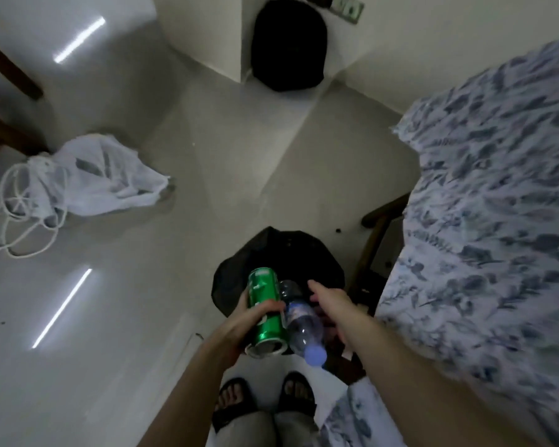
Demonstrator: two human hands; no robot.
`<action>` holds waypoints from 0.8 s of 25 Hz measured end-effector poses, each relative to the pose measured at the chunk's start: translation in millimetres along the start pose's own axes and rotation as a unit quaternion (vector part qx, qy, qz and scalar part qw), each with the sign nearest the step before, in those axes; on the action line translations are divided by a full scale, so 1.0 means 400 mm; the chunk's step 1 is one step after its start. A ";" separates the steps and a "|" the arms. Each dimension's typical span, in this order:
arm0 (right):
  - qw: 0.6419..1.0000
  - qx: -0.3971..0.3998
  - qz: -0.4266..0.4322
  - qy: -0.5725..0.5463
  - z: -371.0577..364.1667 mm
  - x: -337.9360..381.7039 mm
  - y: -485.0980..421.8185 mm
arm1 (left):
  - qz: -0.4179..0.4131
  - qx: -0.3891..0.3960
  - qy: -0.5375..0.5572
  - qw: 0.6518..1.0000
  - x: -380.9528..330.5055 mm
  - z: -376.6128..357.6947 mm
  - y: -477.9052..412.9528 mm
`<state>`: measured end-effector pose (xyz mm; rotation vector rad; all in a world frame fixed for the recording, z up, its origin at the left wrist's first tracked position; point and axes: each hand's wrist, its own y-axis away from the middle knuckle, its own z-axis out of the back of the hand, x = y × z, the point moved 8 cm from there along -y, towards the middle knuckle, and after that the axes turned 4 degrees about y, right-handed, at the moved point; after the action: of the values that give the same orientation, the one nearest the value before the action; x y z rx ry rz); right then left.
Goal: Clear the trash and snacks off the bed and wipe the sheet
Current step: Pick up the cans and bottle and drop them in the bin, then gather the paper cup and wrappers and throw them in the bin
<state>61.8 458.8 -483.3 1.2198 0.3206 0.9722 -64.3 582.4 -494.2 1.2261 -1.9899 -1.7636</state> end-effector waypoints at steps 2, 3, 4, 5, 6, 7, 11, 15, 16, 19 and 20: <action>1.000 -0.001 0.011 0.023 -0.008 -0.031 -0.064 | 0.032 -0.016 -0.002 0.999 0.040 0.007 -0.100; 0.999 -0.007 0.020 0.036 -0.012 -0.047 -0.088 | 0.040 -0.018 -0.004 0.999 0.054 0.007 -0.139; 0.998 -0.015 0.033 0.051 -0.013 -0.059 -0.105 | 0.045 -0.020 -0.006 0.999 0.066 0.006 -0.169; 0.996 -0.021 0.043 0.069 -0.014 -0.064 -0.113 | 0.044 -0.021 -0.019 0.999 0.078 0.007 -0.198; 0.995 -0.023 0.054 0.084 -0.012 -0.064 -0.114 | 0.031 -0.027 -0.044 0.998 0.079 0.007 -0.215; 0.993 -0.023 0.065 0.099 -0.010 -0.060 -0.105 | 0.010 -0.044 -0.077 0.996 0.074 0.010 -0.216; 0.967 -0.039 0.147 0.204 0.026 0.013 0.020 | -0.036 -0.097 -0.177 0.979 0.018 0.023 -0.121; 0.938 -0.087 0.263 0.209 0.133 0.125 0.300 | -0.134 -0.111 -0.224 0.959 -0.151 -0.087 0.121; 0.931 -0.107 0.293 0.190 0.181 0.144 0.390 | -0.163 -0.107 -0.234 0.953 -0.202 -0.144 0.208; 0.906 -0.157 0.372 0.127 0.337 0.149 0.622 | -0.235 -0.076 -0.257 0.934 -0.297 -0.327 0.422; 0.902 -0.176 0.380 0.102 0.408 0.123 0.693 | -0.256 -0.062 -0.266 0.927 -0.315 -0.407 0.497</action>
<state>75.5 397.5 -164.1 0.9043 -0.1987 1.7553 33.2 539.3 -228.9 1.4322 -1.8622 -2.6783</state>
